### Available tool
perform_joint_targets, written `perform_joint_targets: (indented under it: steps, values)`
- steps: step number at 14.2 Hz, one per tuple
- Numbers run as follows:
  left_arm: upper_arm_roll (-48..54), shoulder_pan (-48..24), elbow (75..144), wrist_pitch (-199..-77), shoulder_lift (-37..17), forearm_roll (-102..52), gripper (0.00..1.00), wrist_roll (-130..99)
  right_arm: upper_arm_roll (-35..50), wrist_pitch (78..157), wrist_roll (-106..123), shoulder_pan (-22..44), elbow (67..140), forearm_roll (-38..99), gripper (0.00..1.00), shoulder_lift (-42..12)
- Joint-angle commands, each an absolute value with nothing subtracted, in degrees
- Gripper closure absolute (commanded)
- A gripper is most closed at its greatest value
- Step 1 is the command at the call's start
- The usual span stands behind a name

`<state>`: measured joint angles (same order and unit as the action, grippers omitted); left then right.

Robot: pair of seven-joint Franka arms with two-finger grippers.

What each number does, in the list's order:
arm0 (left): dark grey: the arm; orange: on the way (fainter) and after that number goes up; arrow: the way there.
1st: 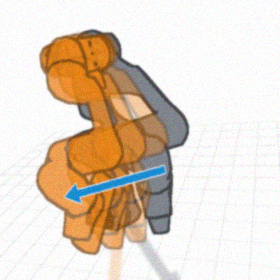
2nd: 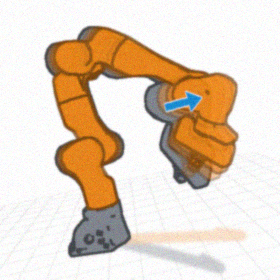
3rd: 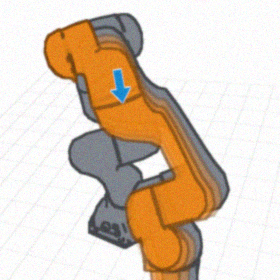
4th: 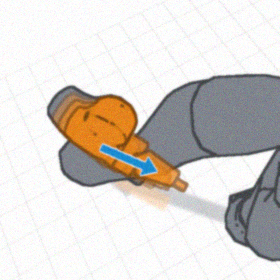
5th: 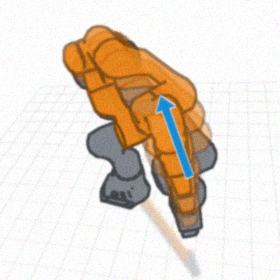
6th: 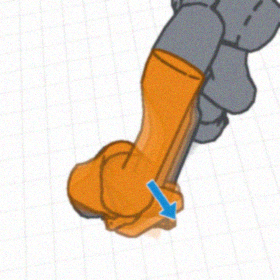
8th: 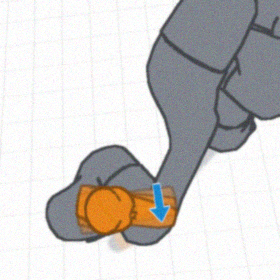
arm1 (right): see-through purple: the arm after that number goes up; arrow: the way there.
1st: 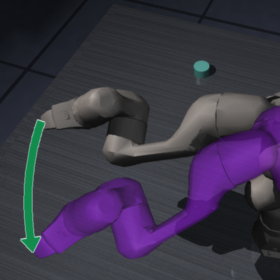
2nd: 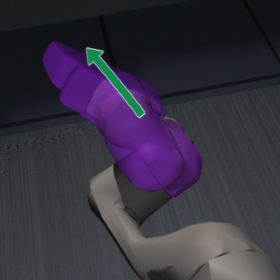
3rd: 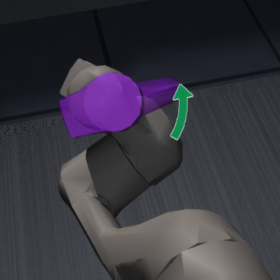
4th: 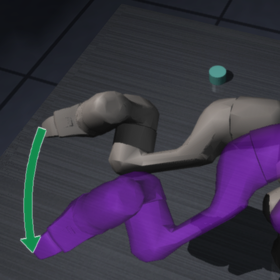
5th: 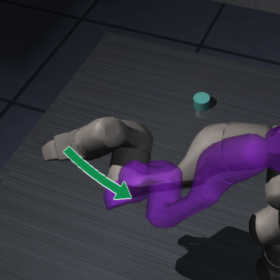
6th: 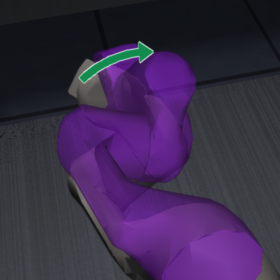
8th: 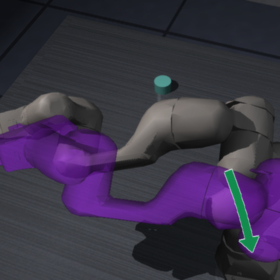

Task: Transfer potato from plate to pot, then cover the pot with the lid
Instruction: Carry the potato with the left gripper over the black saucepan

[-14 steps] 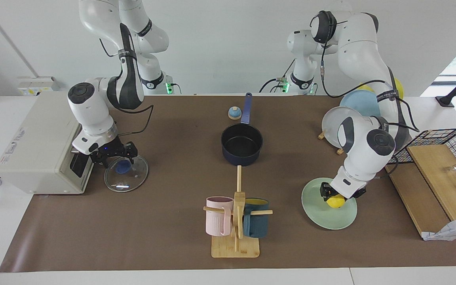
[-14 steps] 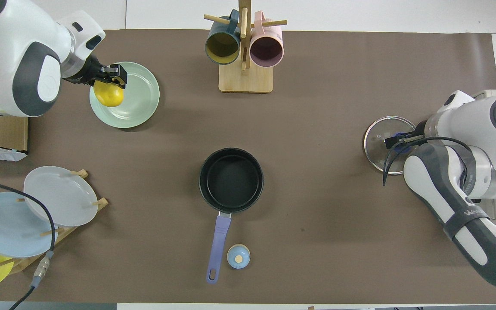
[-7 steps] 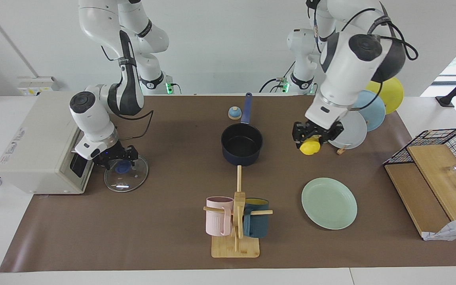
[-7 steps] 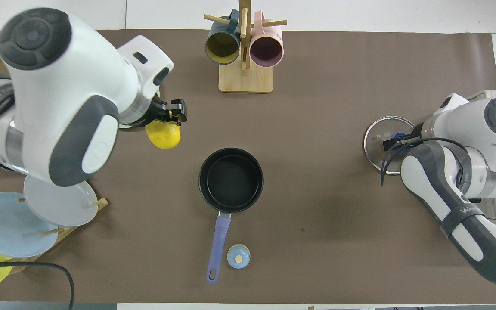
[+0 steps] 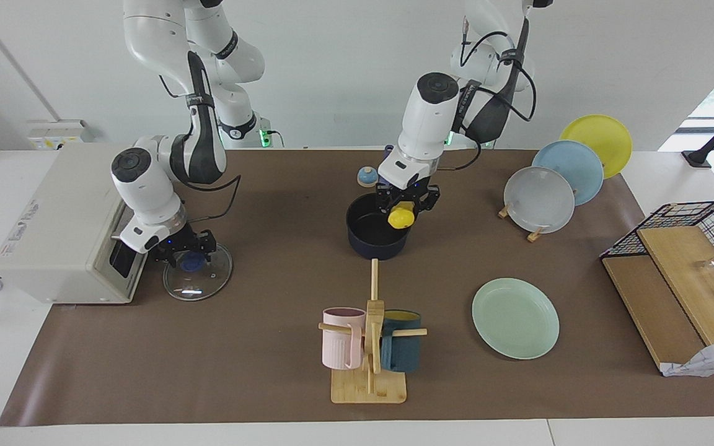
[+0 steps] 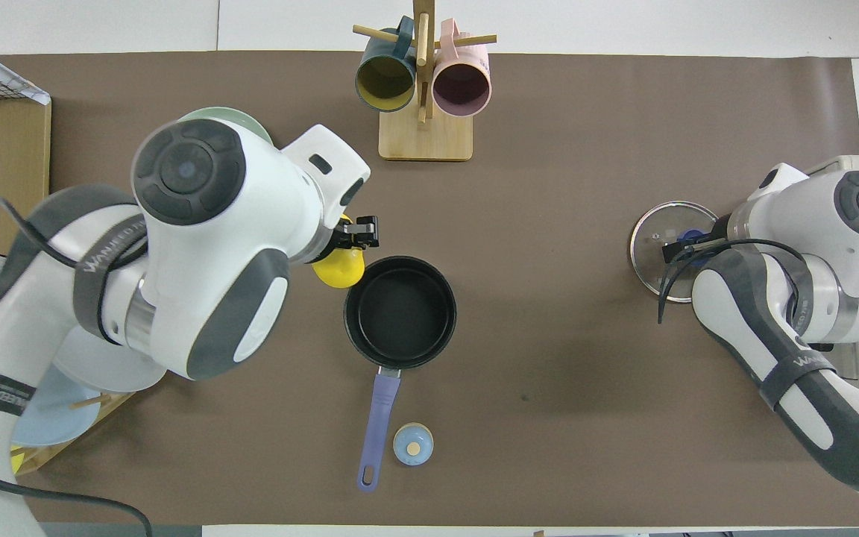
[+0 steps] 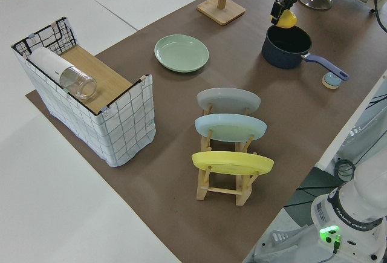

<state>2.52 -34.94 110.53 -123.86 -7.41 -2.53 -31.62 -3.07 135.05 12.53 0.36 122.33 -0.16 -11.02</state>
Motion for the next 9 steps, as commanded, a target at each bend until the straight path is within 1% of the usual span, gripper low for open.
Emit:
perform_joint_targets:
  steps: [1,3,5,6,9]
  values:
    - [1.32,-38.05,116.53,-129.1,-5.71,-2.81,1.0,-33.04,-2.55,135.62,14.85,-0.53,122.52,1.14,0.32,-10.99]
    - [1.32,-38.84,118.73,-131.12,-5.71,-2.64,1.0,-33.22,-2.55,135.18,14.94,-0.44,122.34,1.14,0.43,-10.99]
    - [1.23,-39.55,118.92,-132.44,-7.11,-2.29,1.0,-33.57,-2.55,134.13,14.94,-0.09,121.38,1.14,0.53,-10.99]
    - [1.23,-39.55,119.61,-133.58,-7.29,-2.11,1.0,-33.57,-2.55,133.16,14.94,0.09,120.68,1.14,0.55,-10.99]
    - [1.23,-39.73,120.85,-135.09,-7.64,-1.41,1.0,-33.66,-2.46,129.22,14.85,0.44,117.53,1.14,0.58,-10.81]
